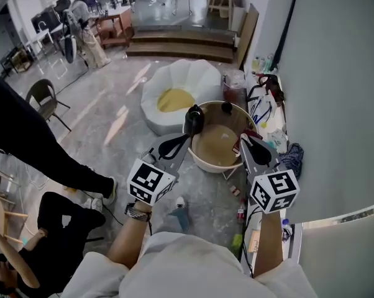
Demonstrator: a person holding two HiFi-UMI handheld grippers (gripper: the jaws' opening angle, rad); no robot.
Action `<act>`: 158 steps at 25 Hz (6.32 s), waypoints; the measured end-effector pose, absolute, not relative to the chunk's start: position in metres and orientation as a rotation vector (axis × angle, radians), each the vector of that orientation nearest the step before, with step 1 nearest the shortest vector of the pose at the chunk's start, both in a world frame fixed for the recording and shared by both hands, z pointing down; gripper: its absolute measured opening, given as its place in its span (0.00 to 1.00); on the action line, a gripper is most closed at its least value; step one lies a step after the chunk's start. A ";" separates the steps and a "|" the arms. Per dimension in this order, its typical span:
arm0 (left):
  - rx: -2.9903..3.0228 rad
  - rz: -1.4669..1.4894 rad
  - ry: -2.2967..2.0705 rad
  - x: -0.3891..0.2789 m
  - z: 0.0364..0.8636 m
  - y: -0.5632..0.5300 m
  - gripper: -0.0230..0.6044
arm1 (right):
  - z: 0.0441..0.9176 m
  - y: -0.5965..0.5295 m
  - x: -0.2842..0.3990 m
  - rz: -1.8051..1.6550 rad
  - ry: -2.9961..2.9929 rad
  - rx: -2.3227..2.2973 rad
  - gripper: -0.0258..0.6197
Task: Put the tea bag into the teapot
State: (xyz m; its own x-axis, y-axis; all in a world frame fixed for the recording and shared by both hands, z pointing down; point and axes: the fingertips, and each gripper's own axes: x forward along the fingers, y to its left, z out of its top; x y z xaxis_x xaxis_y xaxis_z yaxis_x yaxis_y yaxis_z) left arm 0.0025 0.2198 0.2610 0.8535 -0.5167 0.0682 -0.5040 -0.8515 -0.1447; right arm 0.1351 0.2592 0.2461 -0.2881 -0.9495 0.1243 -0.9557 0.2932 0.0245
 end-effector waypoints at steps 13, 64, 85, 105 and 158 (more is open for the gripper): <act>-2.934 -0.231 0.731 0.013 0.268 0.106 0.03 | 0.258 0.134 0.137 0.142 -2.449 1.798 0.11; -2.997 -0.441 0.932 -0.004 0.357 -0.164 0.03 | 0.339 -0.139 0.105 0.334 -2.411 1.647 0.11; -3.005 -0.590 1.183 0.002 0.450 -0.267 0.03 | 0.445 -0.245 0.122 0.413 -2.417 1.415 0.11; -3.003 -0.748 1.413 -0.018 0.534 -0.301 0.03 | 0.614 -0.285 0.109 0.667 -2.335 1.183 0.11; -3.118 -0.868 1.439 0.014 0.619 -0.256 0.03 | 0.776 -0.284 0.130 0.851 -2.074 1.043 0.14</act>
State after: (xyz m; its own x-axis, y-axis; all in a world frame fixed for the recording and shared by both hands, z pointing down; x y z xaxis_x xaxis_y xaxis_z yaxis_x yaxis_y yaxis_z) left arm 0.0139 -0.2565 0.6185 0.5675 -0.5914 0.5729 -0.7826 -0.6036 0.1521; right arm 0.1302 -0.2837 0.7758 -0.4670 -0.4180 0.7792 -0.8449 0.4710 -0.2536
